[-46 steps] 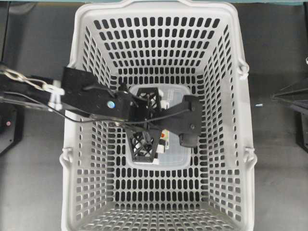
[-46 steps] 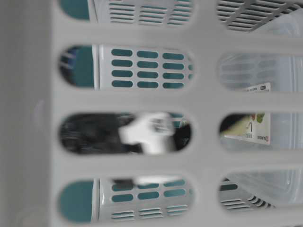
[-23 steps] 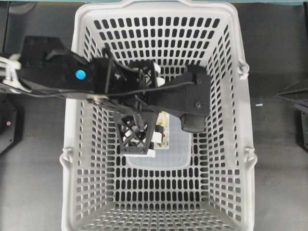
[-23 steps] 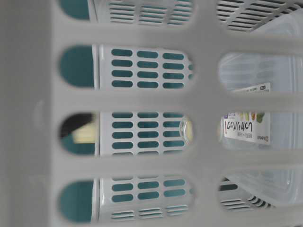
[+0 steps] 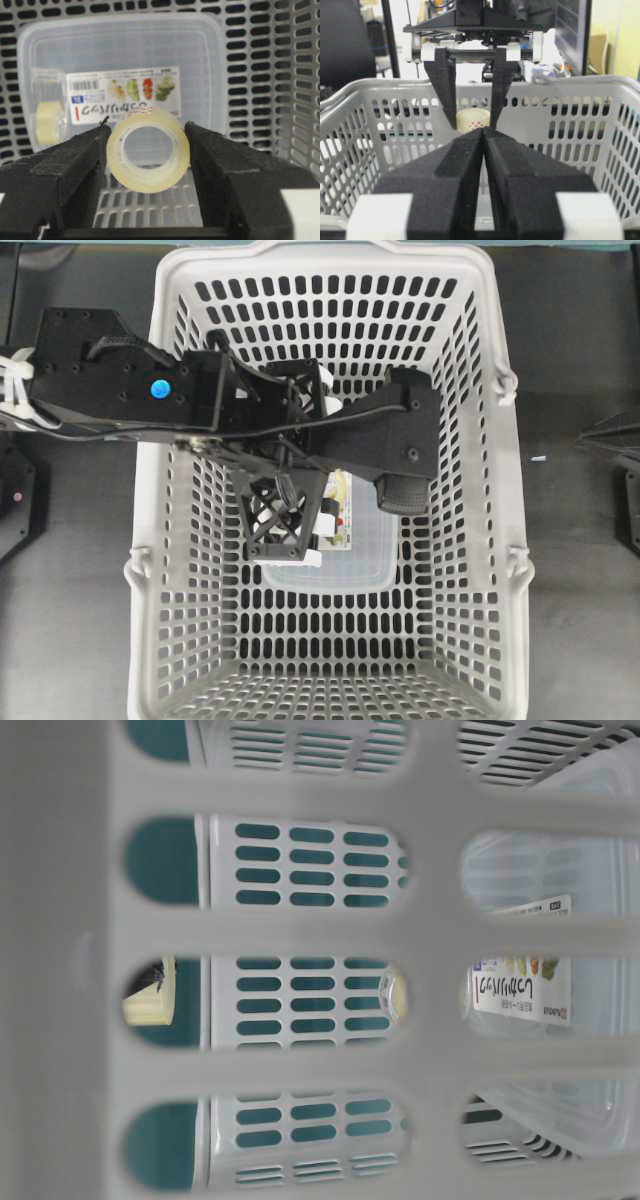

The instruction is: Pick up the cellophane tape from the shopping basket with the left arm.

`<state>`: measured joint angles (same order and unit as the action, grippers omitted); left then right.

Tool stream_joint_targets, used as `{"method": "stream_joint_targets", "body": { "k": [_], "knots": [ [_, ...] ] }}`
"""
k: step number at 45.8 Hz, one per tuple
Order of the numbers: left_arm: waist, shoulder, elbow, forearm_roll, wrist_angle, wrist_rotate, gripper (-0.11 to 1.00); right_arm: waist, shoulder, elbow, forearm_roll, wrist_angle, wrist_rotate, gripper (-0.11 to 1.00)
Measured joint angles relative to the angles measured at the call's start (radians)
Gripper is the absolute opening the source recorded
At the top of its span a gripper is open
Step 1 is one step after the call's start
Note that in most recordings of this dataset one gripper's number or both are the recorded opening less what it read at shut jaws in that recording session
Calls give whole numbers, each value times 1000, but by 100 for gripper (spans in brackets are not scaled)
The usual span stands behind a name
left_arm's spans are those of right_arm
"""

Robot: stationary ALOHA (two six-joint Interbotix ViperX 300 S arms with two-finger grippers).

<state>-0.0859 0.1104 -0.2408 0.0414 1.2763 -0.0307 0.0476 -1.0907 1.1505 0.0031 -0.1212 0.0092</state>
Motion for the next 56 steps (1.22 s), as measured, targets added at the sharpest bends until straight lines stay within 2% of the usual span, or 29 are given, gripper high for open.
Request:
{"method": "stream_joint_targets", "body": {
  "k": [56],
  "knots": [
    [-5,0,-14,0,0,0,50,0,0,0,0,-9,0,0]
  ]
}}
